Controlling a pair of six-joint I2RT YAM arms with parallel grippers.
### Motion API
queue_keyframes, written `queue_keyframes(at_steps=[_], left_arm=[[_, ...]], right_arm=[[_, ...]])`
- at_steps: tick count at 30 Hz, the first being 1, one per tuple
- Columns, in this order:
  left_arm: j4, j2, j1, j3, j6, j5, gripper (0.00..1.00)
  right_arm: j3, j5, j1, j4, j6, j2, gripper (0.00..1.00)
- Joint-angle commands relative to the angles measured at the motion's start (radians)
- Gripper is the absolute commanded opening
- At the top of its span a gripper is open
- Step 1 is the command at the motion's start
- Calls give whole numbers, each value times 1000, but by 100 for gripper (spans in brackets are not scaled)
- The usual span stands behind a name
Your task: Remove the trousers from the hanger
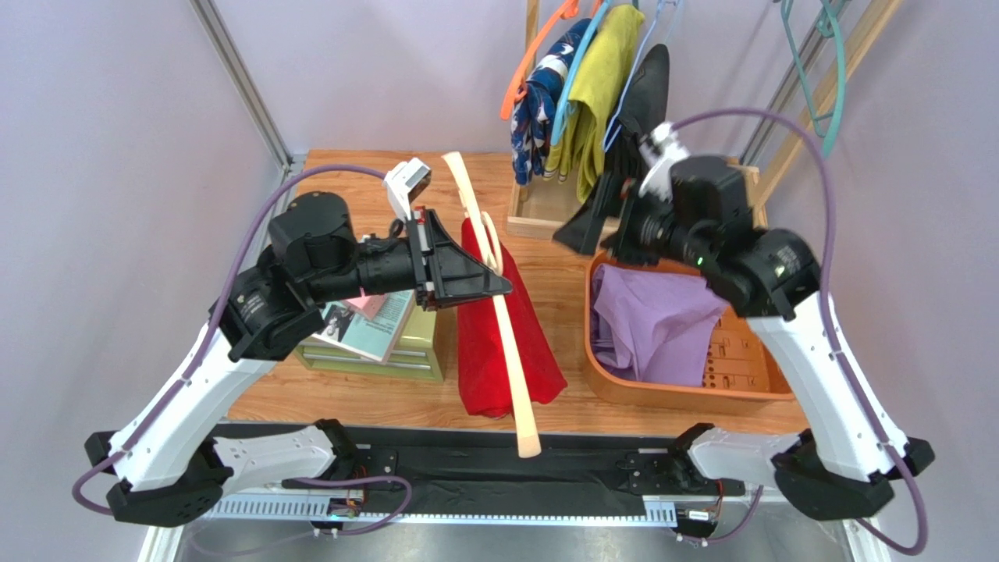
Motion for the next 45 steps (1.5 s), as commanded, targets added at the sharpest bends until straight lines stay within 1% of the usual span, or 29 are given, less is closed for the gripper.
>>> queue_keyframes(at_steps=[1,2,3,5,6,8,9,11,12,14,15,16,17,18,19,20,21,23,27,28,29,31,32,35,37,40,41,43,45], left_arm=[[268,-85,57,3,-130,160,0],[269,-91,66,0,-142,174,0],[269,-100,77,0,-159,189,0],[257,-113,85,4,-172,200,0],[254,-114,90,7,-179,214,0],[252,-113,93,18,-195,223,0],[252,-113,93,23,-199,231,0],[254,-113,93,30,-215,235,0],[257,-110,94,33,-221,248,0],[262,-100,96,43,-236,266,0],[265,-97,96,49,-241,281,0],[263,-96,96,52,-245,284,0],[265,-94,96,53,-257,283,0],[265,-97,97,53,-261,280,0],[265,-100,97,53,-265,275,0],[265,-103,97,53,-277,271,0],[265,-107,97,49,-284,263,0],[265,-117,97,44,-293,252,0],[266,-143,97,17,-313,226,0],[265,-154,97,10,-316,223,0],[265,-162,97,6,-317,219,0],[265,-175,97,-10,-325,209,0],[265,-179,96,-14,-328,205,0],[260,-189,97,-22,-333,200,0],[254,-192,97,-19,-331,202,0],[242,-199,97,-22,-325,199,0],[242,-202,97,-25,-325,196,0],[242,-208,97,-37,-327,189,0],[246,-212,97,-56,-330,186,0]], right_arm=[[-177,160,235,-61,-45,-140,96],[-202,212,281,-70,-44,-163,96],[-243,246,390,-98,-41,-199,95],[-271,351,499,-130,-42,-232,95],[-295,391,598,-170,-36,-262,95],[-315,468,682,-199,-30,-305,94],[-322,494,769,-224,-22,-318,94],[-340,559,861,-221,-38,-339,94],[-342,595,968,-224,-48,-338,94],[-343,706,1080,-215,-79,-313,95],[-342,743,1180,-195,-100,-302,96],[-348,786,1228,-177,-149,-292,97],[-358,876,1269,-151,-174,-283,99],[-380,921,1349,-71,-211,-287,100],[-406,959,1380,-16,-285,-296,100],[-461,1000,1401,39,-329,-313,100],[-479,1005,1418,146,-363,-318,100],[-513,1039,1423,236,-436,-307,100],[-547,1119,1461,484,-590,-252,100],[-552,1158,1461,521,-605,-240,100],[-558,1191,1460,564,-675,-217,100],[-562,1232,1460,673,-712,-191,100],[-570,1245,1460,752,-767,-186,100],[-599,1292,1457,830,-823,-172,98],[-612,1318,1454,870,-831,-174,93],[-615,1331,1452,876,-834,-178,81],[-615,1329,1454,877,-834,-180,68],[-618,1286,1449,882,-844,-187,64],[-621,1254,1449,910,-855,-193,55]])
